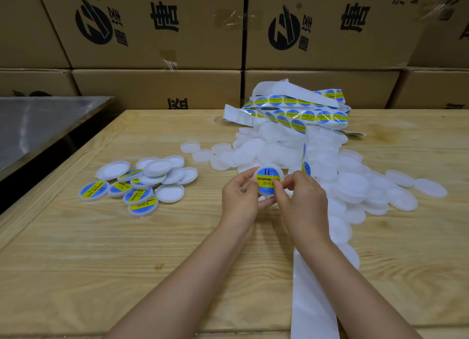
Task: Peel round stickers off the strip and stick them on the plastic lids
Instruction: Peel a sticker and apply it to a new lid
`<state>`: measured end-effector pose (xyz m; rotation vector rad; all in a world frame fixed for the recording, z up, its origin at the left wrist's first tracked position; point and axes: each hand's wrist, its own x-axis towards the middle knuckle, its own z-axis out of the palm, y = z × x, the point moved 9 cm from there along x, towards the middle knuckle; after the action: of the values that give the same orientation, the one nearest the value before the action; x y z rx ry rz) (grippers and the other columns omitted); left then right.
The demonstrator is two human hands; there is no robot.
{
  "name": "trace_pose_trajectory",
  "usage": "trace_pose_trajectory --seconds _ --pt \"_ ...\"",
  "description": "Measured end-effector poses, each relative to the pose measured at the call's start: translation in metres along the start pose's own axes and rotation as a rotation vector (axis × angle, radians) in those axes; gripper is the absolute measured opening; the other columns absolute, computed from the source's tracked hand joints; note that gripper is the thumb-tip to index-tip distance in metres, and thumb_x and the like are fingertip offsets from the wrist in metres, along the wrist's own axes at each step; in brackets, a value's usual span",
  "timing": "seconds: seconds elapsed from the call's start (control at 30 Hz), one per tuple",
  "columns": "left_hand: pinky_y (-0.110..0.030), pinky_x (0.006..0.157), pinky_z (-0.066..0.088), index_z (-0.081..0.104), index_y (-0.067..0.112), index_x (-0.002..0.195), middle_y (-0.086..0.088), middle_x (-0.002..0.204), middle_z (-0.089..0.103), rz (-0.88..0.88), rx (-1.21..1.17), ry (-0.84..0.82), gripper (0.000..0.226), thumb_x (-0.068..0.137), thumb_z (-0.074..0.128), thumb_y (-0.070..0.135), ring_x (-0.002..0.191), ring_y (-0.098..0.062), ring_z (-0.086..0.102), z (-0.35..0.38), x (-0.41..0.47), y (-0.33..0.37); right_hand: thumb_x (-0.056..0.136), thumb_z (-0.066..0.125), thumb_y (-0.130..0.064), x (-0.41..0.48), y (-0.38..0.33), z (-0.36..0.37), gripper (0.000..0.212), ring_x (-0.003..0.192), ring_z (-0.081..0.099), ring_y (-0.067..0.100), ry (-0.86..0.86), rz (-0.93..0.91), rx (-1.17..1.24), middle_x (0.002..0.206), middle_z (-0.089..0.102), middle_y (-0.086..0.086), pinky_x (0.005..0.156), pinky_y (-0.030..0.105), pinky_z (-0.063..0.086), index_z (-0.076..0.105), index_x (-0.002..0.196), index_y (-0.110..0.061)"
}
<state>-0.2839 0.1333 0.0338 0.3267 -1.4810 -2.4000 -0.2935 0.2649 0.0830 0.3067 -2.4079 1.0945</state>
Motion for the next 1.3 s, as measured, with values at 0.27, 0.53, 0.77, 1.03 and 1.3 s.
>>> trace_pose_trajectory --seconds 0.27,0.53,0.77,1.03,1.3 --pt "-0.034 0.059 0.059 0.06 0.005 0.097 -0.012 0.082 0.073 -0.065 -0.13 -0.014 0.021 0.096 0.041 -0.003 0.074 -0.023 0.071 0.003 -0.002 -0.002 0.084 0.067 -0.024 0.0 0.004 -0.004 0.029 0.074 0.061 0.018 0.03 0.077 0.144 0.075 0.064 -0.004 0.067 0.03 0.043 0.048 0.103 -0.014" --pt "-0.033 0.057 0.058 0.059 0.002 0.102 -0.014 0.085 0.072 -0.114 -0.21 -0.121 0.022 0.096 0.039 -0.004 0.074 -0.021 0.071 0.013 -0.007 -0.004 0.091 0.058 -0.024 0.001 0.01 -0.006 0.013 0.074 0.061 0.021 0.096 0.101 0.22 0.073 0.064 -0.001 0.068 0.034 0.047 0.057 0.086 -0.012" --pt "-0.038 0.067 0.059 0.06 0.004 0.102 -0.015 0.093 0.071 -0.127 -0.227 -0.239 0.023 0.096 0.039 -0.004 0.083 -0.025 0.07 0.024 -0.012 -0.008 0.084 0.062 -0.045 0.003 0.024 -0.01 0.035 0.071 0.058 0.019 0.151 0.227 0.291 0.068 0.056 -0.006 0.065 0.036 0.045 0.048 0.078 -0.014" --pt "-0.036 0.063 0.059 0.06 0.006 0.101 -0.014 0.089 0.072 -0.135 -0.326 -0.222 0.023 0.095 0.041 -0.004 0.078 -0.027 0.071 0.016 -0.005 -0.008 0.073 0.077 -0.037 0.003 0.015 0.014 0.039 0.069 0.054 -0.014 -0.046 0.193 0.42 0.08 0.057 -0.013 0.057 0.005 0.039 0.041 0.083 -0.026" --pt "-0.042 0.066 0.059 0.058 0.001 0.107 -0.019 0.098 0.07 -0.221 -0.454 -0.214 0.021 0.095 0.04 0.0 0.086 -0.033 0.07 0.001 0.003 -0.007 0.081 0.072 -0.015 0.001 0.0 0.024 0.025 0.071 0.055 0.009 -0.208 0.02 0.492 0.079 0.06 -0.007 0.065 0.022 0.046 0.049 0.087 -0.026"
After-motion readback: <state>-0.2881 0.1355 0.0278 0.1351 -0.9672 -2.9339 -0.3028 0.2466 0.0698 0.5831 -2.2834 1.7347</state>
